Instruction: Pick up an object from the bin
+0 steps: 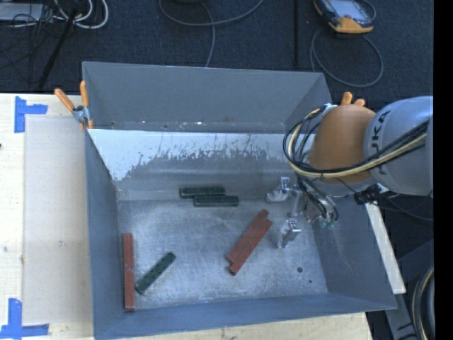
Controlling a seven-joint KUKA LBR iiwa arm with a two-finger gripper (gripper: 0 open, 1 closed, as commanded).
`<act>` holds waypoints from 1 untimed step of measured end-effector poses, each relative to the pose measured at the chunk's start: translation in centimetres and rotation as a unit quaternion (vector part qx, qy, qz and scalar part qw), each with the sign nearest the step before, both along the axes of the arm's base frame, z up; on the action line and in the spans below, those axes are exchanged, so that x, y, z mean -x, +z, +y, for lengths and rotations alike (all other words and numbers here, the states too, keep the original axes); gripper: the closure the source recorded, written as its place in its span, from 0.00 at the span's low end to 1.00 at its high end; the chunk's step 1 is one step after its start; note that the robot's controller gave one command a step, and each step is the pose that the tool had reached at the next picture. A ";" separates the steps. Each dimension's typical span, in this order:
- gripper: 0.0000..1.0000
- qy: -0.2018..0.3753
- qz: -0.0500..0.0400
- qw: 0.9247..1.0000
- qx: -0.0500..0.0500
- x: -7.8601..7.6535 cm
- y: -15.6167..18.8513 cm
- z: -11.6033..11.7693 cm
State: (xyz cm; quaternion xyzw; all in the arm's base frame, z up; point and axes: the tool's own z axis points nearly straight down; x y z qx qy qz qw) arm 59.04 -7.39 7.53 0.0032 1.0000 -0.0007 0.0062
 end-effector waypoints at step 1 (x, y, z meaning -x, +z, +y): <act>0.00 0.000 0.000 1.000 0.000 0.0 0.0 0.0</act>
Offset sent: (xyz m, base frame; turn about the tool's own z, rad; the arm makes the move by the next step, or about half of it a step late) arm 0.0094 0.0759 -0.0053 -0.1249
